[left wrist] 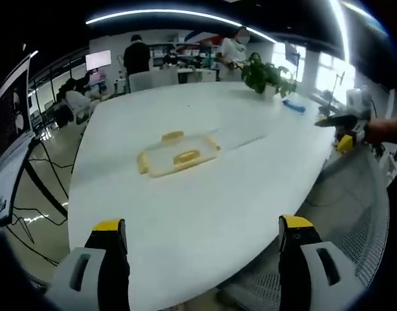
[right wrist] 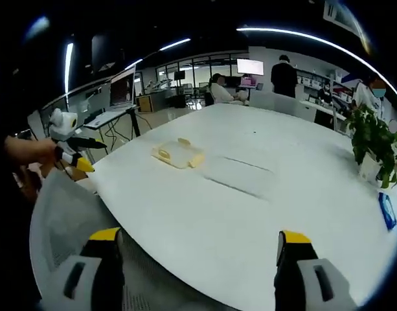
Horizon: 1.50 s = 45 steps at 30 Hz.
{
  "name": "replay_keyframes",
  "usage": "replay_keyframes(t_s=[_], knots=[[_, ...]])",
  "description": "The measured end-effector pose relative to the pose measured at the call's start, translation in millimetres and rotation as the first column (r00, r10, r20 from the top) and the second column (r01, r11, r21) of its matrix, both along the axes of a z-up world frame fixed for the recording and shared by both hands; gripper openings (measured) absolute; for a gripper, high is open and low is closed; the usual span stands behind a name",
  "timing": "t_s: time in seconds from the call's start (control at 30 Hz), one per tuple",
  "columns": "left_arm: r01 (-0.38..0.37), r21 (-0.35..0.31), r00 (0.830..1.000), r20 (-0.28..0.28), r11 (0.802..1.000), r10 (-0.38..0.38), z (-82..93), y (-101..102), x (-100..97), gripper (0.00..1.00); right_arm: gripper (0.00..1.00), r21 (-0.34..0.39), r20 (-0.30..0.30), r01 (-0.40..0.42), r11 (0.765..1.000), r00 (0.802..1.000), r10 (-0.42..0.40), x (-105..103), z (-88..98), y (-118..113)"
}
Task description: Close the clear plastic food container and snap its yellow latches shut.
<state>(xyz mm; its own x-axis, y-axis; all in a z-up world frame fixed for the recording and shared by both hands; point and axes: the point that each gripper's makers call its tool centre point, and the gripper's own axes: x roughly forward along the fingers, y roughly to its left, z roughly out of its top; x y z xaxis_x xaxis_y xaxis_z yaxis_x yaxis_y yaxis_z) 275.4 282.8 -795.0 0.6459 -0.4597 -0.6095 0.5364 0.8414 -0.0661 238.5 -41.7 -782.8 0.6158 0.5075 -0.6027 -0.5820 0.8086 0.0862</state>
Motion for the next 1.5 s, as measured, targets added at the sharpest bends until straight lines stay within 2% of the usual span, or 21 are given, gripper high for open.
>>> replay_keyframes(t_s=[0.17,0.3,0.4,0.77,0.9,1.27,1.5], knots=[[0.002,-0.01,1.0,0.001,1.0,-0.002,-1.2,-1.7,-3.4,0.96,1.0,0.001,0.009,-0.002,1.0,1.0,0.002,0.2,2.7,5.2],[0.004,-0.009,1.0,0.01,1.0,-0.004,-1.9,-1.3,-4.2,0.94,1.0,-0.015,-0.003,-0.022,1.0,1.0,0.022,-3.5,-2.1,9.4],[0.004,-0.022,1.0,0.018,1.0,-0.004,-1.2,-2.8,-3.9,0.95,1.0,0.016,-0.021,-0.005,1.0,1.0,0.006,-5.3,-3.4,11.6],[0.025,-0.022,0.999,0.02,0.999,-0.025,-2.6,-5.1,-3.4,0.95,1.0,0.02,-0.024,0.008,1.0,1.0,-0.008,-6.5,-4.7,13.2],[0.039,-0.016,0.999,0.02,0.999,-0.039,-3.2,-5.8,-2.9,0.95,1.0,-0.009,-0.012,-0.004,1.0,1.0,0.004,-5.4,-6.6,14.5],[0.049,-0.006,0.999,0.011,0.999,-0.049,-8.4,2.0,-0.1,0.95,1.0,-0.025,-0.016,-0.013,1.0,1.0,0.012,1.2,-6.2,18.7],[0.056,-0.02,0.998,0.0,0.998,-0.056,-13.5,4.6,0.3,0.95,1.0,-0.037,-0.017,-0.053,0.998,0.998,0.052,2.3,-2.9,28.5]])
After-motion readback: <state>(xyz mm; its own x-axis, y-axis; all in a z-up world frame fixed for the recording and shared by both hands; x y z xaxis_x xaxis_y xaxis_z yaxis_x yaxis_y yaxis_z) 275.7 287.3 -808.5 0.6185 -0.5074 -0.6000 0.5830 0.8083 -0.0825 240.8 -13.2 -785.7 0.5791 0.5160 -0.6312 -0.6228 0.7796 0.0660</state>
